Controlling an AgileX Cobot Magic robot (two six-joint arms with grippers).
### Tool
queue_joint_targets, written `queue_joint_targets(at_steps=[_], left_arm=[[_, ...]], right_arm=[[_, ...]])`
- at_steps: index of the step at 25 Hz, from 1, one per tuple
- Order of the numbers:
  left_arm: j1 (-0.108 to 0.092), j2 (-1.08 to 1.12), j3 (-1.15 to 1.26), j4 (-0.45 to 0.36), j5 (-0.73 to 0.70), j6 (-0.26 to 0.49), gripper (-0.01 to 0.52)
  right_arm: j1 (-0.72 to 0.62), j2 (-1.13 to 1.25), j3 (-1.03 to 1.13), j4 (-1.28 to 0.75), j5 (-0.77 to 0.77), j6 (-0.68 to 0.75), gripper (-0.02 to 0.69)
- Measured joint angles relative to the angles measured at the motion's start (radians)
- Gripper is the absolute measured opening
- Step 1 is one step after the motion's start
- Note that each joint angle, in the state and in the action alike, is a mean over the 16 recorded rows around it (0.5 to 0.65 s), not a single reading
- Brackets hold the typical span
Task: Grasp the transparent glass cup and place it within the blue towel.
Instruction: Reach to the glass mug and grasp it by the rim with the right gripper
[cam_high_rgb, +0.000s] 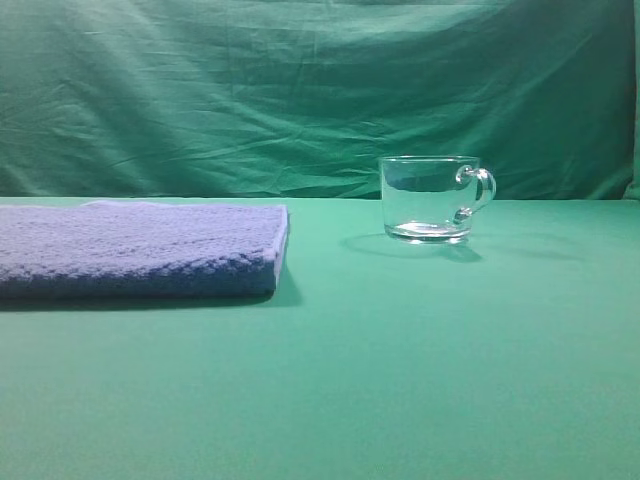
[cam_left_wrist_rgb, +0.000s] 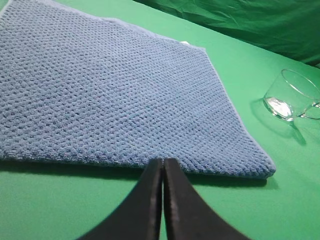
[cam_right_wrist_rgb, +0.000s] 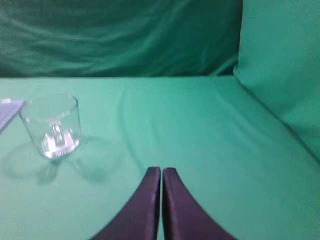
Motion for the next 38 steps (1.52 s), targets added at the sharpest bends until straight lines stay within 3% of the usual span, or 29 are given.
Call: queue_joint_targets(at_steps=[5,15,27,38], left_arm=[[0.0,0.0,0.0,0.0,0.0,0.0,0.0],[0.0,0.0,0.0,0.0,0.0,0.0,0.0],[0.0,0.0,0.0,0.0,0.0,0.0,0.0],[0.0,0.0,0.0,0.0,0.0,0.0,0.0]], right_arm=[[0.0,0.141,-0.113,0.002,0.06,0.035,0.0],[0.0,0.577,-0.437,0.01,0.388,-0.011,0.0],[0.017,0.966,-0.77,0.147,0.715,-0.276,0.0],[0.209,1.327,-1.036,0.173,0.893,-0.455,0.009]])
